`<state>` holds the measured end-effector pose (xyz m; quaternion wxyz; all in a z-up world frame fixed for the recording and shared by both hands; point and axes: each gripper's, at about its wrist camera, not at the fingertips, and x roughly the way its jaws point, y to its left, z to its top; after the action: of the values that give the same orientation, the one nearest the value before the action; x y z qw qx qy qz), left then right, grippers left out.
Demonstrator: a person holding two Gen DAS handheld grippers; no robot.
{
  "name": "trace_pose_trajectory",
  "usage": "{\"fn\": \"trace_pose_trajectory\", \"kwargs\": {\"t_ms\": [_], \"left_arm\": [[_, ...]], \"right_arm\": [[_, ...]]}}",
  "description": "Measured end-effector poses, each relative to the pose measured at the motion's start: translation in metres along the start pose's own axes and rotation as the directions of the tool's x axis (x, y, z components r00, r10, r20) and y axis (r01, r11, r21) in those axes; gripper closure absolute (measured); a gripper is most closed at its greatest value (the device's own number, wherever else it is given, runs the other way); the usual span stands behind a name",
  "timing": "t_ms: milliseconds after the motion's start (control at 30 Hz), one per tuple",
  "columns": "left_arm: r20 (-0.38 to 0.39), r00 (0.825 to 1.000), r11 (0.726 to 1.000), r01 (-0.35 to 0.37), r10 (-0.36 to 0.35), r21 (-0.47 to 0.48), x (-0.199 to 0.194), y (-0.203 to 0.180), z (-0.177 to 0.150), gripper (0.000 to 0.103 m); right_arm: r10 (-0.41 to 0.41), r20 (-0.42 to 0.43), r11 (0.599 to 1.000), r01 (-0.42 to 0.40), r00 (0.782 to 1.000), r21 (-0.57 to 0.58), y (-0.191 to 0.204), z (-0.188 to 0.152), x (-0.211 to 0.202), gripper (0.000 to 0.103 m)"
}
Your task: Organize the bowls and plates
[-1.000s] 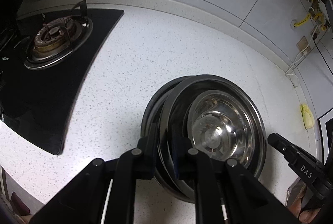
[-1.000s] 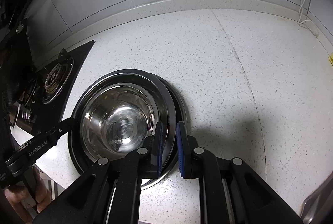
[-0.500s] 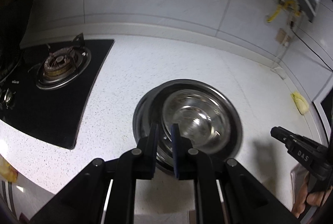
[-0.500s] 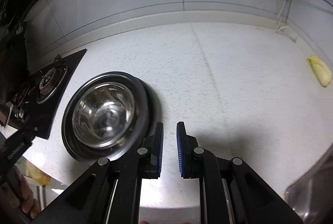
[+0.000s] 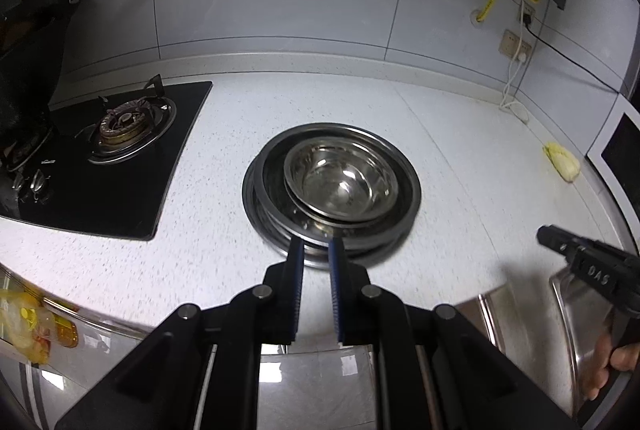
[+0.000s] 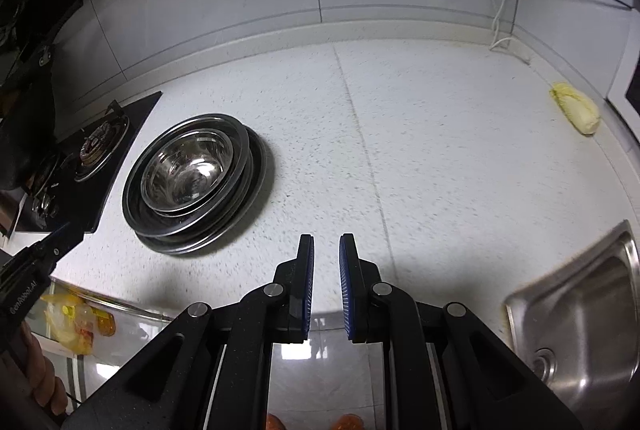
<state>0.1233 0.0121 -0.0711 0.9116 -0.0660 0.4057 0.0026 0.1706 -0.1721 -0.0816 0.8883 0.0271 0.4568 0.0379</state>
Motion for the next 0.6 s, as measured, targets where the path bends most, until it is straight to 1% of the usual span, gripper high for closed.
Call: {"fn": "trace_pose_trajectory", "kwargs": {"t_ms": [200, 267, 300, 333, 500, 600], "left_arm": [[0.016, 1.000, 1.000, -0.016, 0.016, -0.007, -0.020, -0.005, -0.013, 0.091], [0.028, 0.999, 1.000, -0.022, 0.021, 0.004, -0.028, -0.008, -0.016, 0.091], [0.031, 0.999, 1.000, -0.020, 0.020, 0.003, -0.030, -0.007, -0.017, 0.091], [0.035, 0.999, 1.000, -0.017, 0.017, -0.001, -0.035, -0.008, -0.019, 0.091], [0.072, 0.997, 1.000, -0.009, 0.009, 0.003, -0.055, -0.008, -0.019, 0.091], [0.106, 0.994, 1.000, -0.021, 0.020, 0.010, -0.069, -0.010, -0.019, 0.091]], "right_arm": [[-0.038, 0.060, 0.999, 0.040, 0.997, -0.028, -0.004, -0.017, -0.032, 0.090], [-0.040, 0.075, 0.999, 0.042, 0.996, -0.031, -0.005, -0.021, -0.040, 0.083], [-0.046, 0.087, 0.998, 0.049, 0.995, -0.034, -0.006, -0.024, -0.046, 0.076], [-0.056, 0.099, 0.998, 0.059, 0.994, -0.034, -0.006, -0.026, -0.050, 0.071], [-0.055, 0.138, 0.997, 0.061, 0.989, -0.040, -0.011, -0.032, -0.071, 0.071], [-0.050, 0.158, 0.998, 0.056, 0.986, -0.032, -0.014, -0.036, -0.083, 0.066]]}}
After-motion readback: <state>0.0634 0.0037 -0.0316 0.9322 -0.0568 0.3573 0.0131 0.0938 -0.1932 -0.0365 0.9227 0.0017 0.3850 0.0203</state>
